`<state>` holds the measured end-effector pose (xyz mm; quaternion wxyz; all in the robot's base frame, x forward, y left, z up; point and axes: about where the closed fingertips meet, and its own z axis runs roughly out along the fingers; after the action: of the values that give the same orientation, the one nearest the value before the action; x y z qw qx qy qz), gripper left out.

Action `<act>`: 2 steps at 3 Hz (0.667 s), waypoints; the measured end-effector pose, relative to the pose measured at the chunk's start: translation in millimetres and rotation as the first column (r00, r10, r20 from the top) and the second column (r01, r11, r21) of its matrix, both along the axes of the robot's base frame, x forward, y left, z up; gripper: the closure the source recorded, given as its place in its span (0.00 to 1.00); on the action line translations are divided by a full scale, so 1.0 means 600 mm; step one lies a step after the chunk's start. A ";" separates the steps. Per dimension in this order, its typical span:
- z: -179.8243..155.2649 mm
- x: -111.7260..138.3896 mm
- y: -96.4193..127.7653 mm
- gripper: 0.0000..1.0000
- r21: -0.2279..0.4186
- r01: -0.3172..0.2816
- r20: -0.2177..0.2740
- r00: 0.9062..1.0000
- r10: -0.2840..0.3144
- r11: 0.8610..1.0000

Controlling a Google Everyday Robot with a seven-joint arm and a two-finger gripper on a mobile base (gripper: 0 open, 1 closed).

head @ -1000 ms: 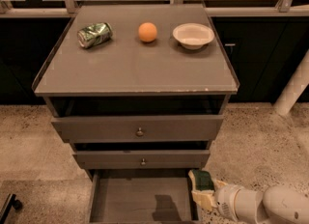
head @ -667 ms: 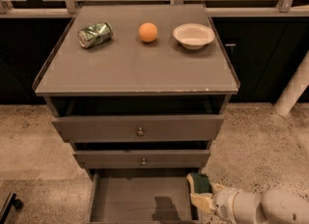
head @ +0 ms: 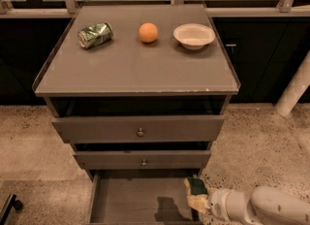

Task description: Place sponge into bottom drawer

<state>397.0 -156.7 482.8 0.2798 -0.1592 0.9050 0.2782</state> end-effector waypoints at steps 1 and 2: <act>-0.136 0.030 0.015 1.00 0.030 -0.003 -0.144 0.990 0.007 1.000; -0.250 0.049 0.036 1.00 0.059 -0.012 -0.262 0.965 0.027 0.998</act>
Offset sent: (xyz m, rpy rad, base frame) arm 0.0442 0.0340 -0.2298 0.0874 0.4106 0.0329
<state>426.4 -134.9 333.0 0.1592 -0.1220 0.9242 0.3250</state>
